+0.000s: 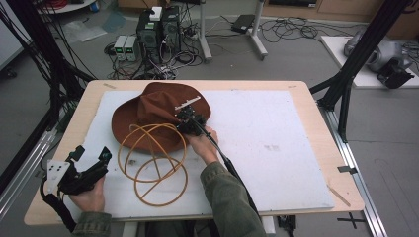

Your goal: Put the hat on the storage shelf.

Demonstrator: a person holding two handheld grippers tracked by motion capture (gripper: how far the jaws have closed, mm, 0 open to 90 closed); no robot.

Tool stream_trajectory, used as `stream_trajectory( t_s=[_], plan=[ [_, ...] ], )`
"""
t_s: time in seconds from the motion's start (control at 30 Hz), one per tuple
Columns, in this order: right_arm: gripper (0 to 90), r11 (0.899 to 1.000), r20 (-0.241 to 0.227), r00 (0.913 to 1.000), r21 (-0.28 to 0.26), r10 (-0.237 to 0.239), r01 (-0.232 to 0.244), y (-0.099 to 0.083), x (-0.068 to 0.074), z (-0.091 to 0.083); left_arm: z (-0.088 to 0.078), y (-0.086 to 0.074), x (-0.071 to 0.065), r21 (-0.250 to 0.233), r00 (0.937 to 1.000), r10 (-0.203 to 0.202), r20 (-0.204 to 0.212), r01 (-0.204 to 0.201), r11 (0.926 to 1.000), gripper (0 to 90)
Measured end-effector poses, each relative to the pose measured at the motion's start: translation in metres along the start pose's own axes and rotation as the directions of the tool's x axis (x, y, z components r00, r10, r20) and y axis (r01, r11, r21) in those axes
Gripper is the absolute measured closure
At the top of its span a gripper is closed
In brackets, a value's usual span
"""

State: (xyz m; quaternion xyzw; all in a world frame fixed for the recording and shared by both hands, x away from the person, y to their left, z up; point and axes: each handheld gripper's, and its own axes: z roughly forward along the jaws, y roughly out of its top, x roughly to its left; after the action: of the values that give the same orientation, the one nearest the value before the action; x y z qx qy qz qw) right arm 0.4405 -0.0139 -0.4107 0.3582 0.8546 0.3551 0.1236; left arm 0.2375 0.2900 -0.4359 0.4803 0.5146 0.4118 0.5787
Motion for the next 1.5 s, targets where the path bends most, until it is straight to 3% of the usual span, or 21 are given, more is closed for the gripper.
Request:
stream_trajectory(
  t_s=[0.17, 0.33, 0.43, 0.47, 0.5, 0.53, 0.7, 0.83, 0.97, 1.0, 1.03, 1.07, 1.1, 1.13, 1.17, 1.2, 1.23, 1.37, 1.4, 1.43, 1.5],
  plan=[
    [87.2, 0.998, 0.038, 0.999, -0.064, -0.025, 0.028, -0.002, 0.002, -0.011, 0.0, 0.0, -0.001, -0.002, 1.0, -0.002, 0.003, 0.002, 1.0, 12.6],
    [87.3, 0.992, 0.043, 0.999, -0.122, -0.004, 0.009, -0.001, -0.001, -0.023, 0.0, 0.0, 0.0, -0.005, 1.0, -0.005, -0.001, 0.005, 1.0, 12.6],
    [87.3, 0.981, 0.034, 0.9989, -0.19, 0.032, -0.025, -0.001, -0.007, -0.038, 0.0, 0.0, 0.0, 0.0, 1.0, -0.002, 0.002, 0.002, 1.0, 12.6],
    [87.3, 0.981, 0.034, 0.9989, -0.19, 0.032, -0.025, -0.001, -0.007, -0.038, 0.0, 0.0, 0.0, 0.0, 1.0, -0.002, 0.002, 0.002, 1.0, 12.6],
    [87.2, 0.978, 0.029, 0.9987, -0.208, 0.041, -0.034, -0.001, -0.009, -0.042, 0.0, 0.0, 0.0, 0.001, 1.0, -0.001, 0.001, 0.001, 1.0, 12.6],
    [87.2, 0.967, 0.021, 0.9988, -0.251, 0.044, -0.037, 0.0, -0.011, -0.053, 0.0, 0.0, 0.0, 0.001, 1.0, -0.002, 0.001, 0.002, 1.0, 12.6],
    [87.2, 0.94, 0.002, 0.9983, -0.336, 0.059, -0.054, 0.003, -0.017, -0.078, 0.0, 0.0, 0.0, 0.001, 1.0, -0.001, 0.002, 0.001, 1.0, 12.6],
    [87.1, 0.919, 0.026, 0.996, -0.388, 0.085, -0.068, 0.003, -0.026, -0.101, 0.0, -0.001, -0.001, -0.001, 1.0, -0.004, 0.002, 0.004, 1.0, 12.6],
    [87.1, 0.907, 0.047, 0.9937, -0.414, 0.102, -0.073, 0.001, -0.034, -0.115, 0.0, 0.0, -0.001, -0.002, 1.0, -0.004, 0.001, 0.004, 1.0, 12.6],
    [87.0, 0.902, 0.049, 0.9931, -0.425, 0.107, -0.076, 0.0, -0.037, -0.12, 0.0, 0.0, -0.001, 0.001, 1.0, -0.001, 0.002, 0.001, 1.0, 12.6],
    [87.1, 0.888, 0.043, 0.9909, -0.449, 0.127, -0.095, -0.002, -0.045, -0.133, 0.0, -0.001, 0.0, 0.002, 1.0, 0.0, 0.003, 0.0, 1.0, 12.6],
    [87.1, 0.888, 0.043, 0.9909, -0.449, 0.127, -0.095, -0.002, -0.045, -0.133, 0.0, -0.001, 0.0, 0.002, 1.0, -0.002, 0.003, 0.002, 1.0, 12.6],
    [87.0, 0.878, 0.047, 0.9896, -0.468, 0.136, -0.098, -0.004, -0.05, -0.143, 0.0, -0.001, 0.0, 0.003, 1.0, -0.001, 0.002, 0.001, 1.0, 12.6],
    [87.0, 0.878, 0.047, 0.9896, -0.468, 0.136, -0.098, -0.004, -0.05, -0.143, 0.0, -0.001, 0.0, 0.004, 1.0, 0.001, 0.002, -0.001, 1.0, 12.6],
    [87.0, 0.866, 0.055, 0.9879, -0.489, 0.145, -0.1, -0.006, -0.056, -0.155, 0.0, -0.001, 0.0, 0.004, 1.0, 0.001, 0.002, -0.001, 1.0, 12.6],
    [87.0, 0.866, 0.055, 0.9879, -0.489, 0.145, -0.1, -0.006, -0.056, -0.155, 0.0, -0.001, 0.0, 0.006, 1.0, 0.003, 0.003, -0.003, 1.0, 12.6],
    [87.0, 0.858, 0.056, 0.9869, -0.503, 0.151, -0.103, -0.008, -0.062, -0.166, -0.001, -0.001, 0.0, 0.007, 1.0, 0.005, 0.002, -0.005, 1.0, 12.6],
    [87.0, 0.843, 0.066, 0.9844, -0.528, 0.163, -0.104, -0.01, -0.069, -0.184, 0.0, -0.001, -0.001, 0.007, 1.0, 0.004, 0.001, -0.004, 1.0, 12.6],
    [87.0, 0.843, 0.066, 0.9844, -0.528, 0.163, -0.104, -0.01, -0.069, -0.184, 0.0, -0.001, -0.001, 0.009, 1.0, 0.007, 0.002, -0.007, 0.9999, 12.6],
    [87.0, 0.831, 0.059, 0.9851, -0.547, 0.161, -0.104, -0.01, -0.072, -0.193, 0.0, -0.001, -0.002, 0.011, 1.0, 0.008, 0.001, -0.008, 0.9999, 12.6],
    [87.0, 0.823, 0.058, 0.9875, -0.561, 0.147, -0.089, -0.01, -0.072, -0.201, 0.0, -0.002, -0.002, 0.012, 1.0, 0.005, 0.002, -0.005, 0.9999, 12.6]
  ],
)
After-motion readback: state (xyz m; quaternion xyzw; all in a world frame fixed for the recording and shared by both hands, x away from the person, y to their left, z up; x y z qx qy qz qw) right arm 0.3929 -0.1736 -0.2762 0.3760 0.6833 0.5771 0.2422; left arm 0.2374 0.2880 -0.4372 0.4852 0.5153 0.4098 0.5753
